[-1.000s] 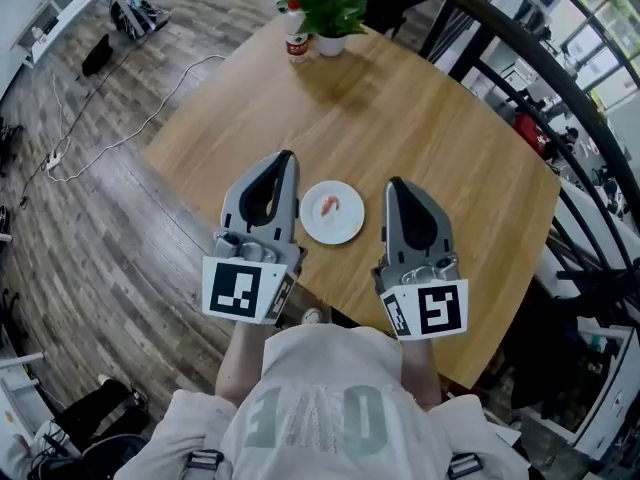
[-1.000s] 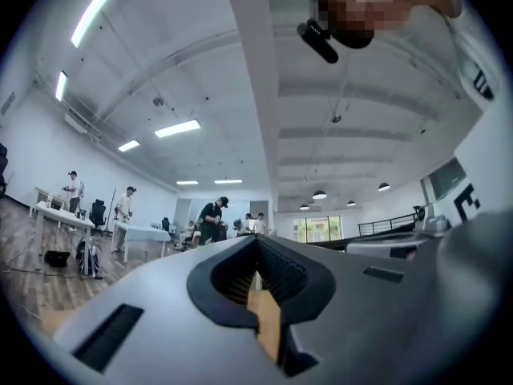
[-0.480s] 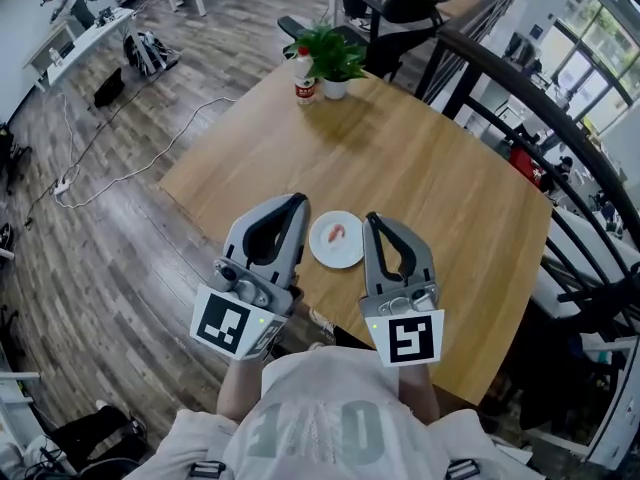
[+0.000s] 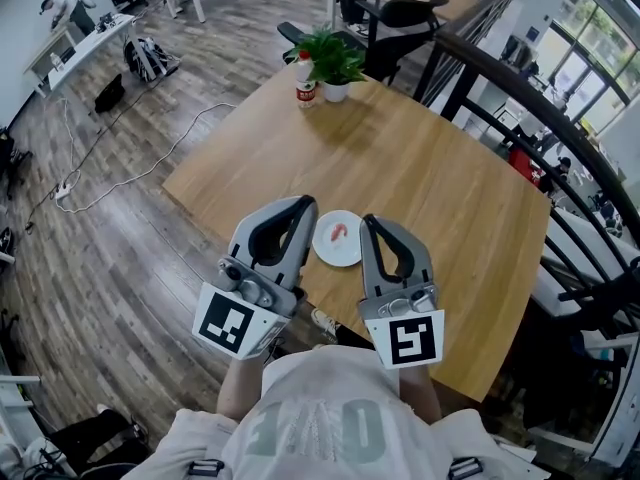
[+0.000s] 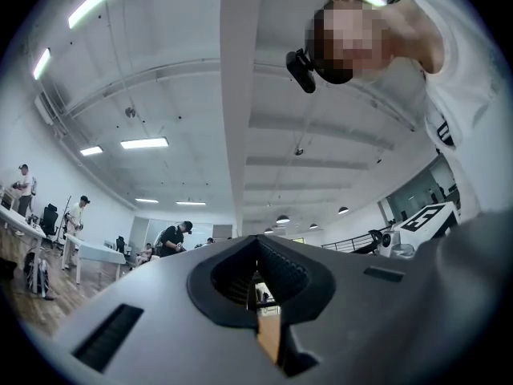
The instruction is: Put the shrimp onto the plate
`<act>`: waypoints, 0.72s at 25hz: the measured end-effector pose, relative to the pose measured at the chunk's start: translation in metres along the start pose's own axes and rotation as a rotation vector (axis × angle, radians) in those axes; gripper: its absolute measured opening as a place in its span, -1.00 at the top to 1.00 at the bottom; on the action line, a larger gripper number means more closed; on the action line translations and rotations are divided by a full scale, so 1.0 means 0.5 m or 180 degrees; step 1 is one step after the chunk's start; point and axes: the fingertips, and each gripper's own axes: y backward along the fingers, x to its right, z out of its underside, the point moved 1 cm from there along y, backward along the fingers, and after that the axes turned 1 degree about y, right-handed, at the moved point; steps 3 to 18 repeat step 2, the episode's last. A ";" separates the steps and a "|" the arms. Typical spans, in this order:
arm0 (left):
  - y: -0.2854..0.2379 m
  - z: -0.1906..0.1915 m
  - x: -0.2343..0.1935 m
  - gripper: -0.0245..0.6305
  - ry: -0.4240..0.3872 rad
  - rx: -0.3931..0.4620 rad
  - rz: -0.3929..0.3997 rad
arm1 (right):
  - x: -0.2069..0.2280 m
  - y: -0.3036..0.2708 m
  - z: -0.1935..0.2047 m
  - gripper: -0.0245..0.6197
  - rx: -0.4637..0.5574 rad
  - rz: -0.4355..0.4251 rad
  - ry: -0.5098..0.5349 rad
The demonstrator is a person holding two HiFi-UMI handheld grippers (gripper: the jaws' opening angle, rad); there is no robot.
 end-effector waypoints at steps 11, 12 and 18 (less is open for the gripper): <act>0.005 -0.006 0.000 0.90 0.0026 0.0012 0.0002 | -0.002 0.001 -0.009 0.86 0.0014 -0.0006 -0.0020; 0.005 -0.006 0.000 0.90 0.0026 0.0012 0.0002 | -0.002 0.001 -0.009 0.86 0.0014 -0.0006 -0.0020; 0.005 -0.006 0.000 0.90 0.0026 0.0012 0.0002 | -0.002 0.001 -0.009 0.86 0.0014 -0.0006 -0.0020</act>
